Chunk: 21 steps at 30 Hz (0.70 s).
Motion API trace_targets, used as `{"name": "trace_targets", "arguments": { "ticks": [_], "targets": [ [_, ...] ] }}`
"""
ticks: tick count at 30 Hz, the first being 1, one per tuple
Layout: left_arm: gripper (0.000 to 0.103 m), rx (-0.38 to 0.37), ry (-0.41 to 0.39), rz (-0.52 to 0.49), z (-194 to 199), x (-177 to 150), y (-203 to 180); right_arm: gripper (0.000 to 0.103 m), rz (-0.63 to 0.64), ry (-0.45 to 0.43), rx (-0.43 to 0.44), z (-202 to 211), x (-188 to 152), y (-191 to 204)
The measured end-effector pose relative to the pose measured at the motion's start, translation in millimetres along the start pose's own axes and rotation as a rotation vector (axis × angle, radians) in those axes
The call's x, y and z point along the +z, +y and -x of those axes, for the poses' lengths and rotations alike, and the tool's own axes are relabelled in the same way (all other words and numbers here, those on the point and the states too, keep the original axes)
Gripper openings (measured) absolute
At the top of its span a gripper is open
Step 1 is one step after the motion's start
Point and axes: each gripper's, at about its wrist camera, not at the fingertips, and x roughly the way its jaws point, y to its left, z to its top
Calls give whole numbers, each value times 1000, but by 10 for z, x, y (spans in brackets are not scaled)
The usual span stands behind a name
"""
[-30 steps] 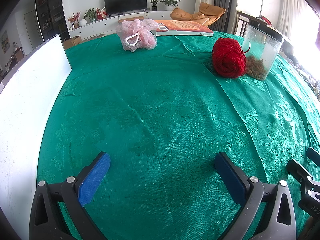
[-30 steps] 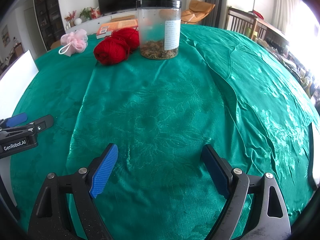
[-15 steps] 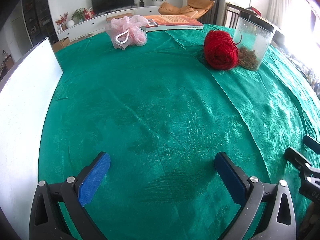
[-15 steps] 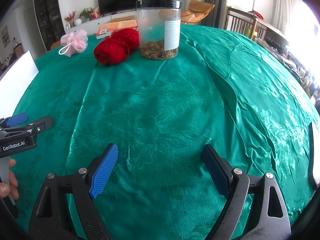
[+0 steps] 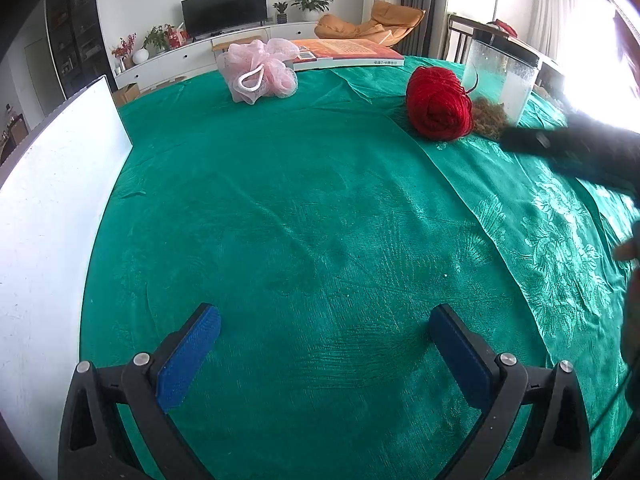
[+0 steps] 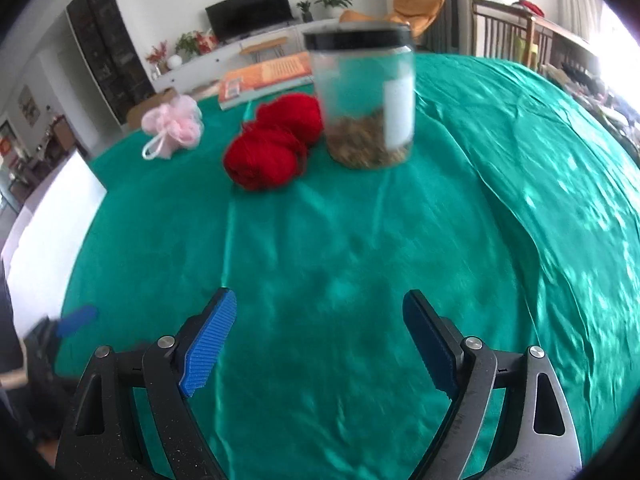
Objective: Organize soft objects
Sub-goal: 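Grasp the red yarn ball with the right tool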
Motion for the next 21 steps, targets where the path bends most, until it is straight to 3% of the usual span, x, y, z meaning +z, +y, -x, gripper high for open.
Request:
{"name": "trace_targets", "arguments": {
  "ticks": [4,9,10,14,18,21],
  "targets": [
    [103,-1,-1,0,1,-4,-3,87,32,17,-24,-536,551,330],
    [103,0,-1,1,0,-5,-3,83,83,66,-127,-1039,773,494],
    [103,0,-1,1,-2,-3,-4,52,101,81,-126,-1079,753,496],
    [103,0,-1,0,-5,2,-8,49,128,70,-66,-839,530,380],
    [103,2,-1,0,-6,3,-8,49,151,67,17,-252,65,182],
    [103,7,1,2,-11,9,-15,50,132,49,-13,126,-208,-146]
  ]
}}
